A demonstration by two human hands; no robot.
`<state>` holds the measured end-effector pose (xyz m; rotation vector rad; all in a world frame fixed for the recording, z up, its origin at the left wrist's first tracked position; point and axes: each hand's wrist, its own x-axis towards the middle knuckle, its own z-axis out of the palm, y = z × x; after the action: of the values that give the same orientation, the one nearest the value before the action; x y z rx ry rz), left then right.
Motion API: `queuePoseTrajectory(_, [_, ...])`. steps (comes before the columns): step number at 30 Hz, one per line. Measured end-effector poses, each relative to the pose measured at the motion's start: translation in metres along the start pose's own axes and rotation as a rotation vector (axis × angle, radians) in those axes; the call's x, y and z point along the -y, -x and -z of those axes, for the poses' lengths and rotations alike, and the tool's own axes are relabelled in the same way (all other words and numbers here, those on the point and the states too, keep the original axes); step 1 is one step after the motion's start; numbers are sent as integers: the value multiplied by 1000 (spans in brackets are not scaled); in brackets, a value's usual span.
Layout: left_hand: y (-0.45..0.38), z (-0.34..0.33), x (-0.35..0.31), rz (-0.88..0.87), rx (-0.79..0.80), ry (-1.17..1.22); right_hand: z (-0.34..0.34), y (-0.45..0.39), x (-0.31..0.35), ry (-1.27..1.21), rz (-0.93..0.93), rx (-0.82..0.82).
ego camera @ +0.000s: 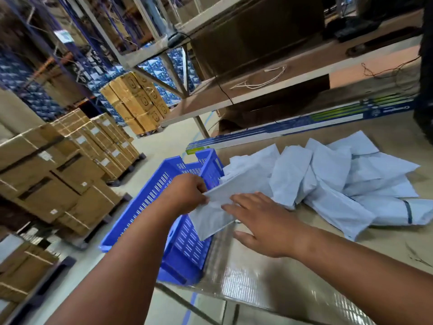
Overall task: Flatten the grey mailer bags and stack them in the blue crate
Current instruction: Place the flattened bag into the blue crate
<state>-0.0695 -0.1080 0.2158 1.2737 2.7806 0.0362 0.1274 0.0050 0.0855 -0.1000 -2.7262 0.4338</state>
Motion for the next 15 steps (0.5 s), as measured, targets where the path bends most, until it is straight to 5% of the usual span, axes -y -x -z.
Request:
queuePoseTrajectory(7, [-44, 41, 120, 181, -143, -12, -25, -120, 34, 38, 61, 29])
queuePoseTrajectory(15, [-158, 5, 271, 179, -89, -131, -80, -259, 62, 90, -11, 165])
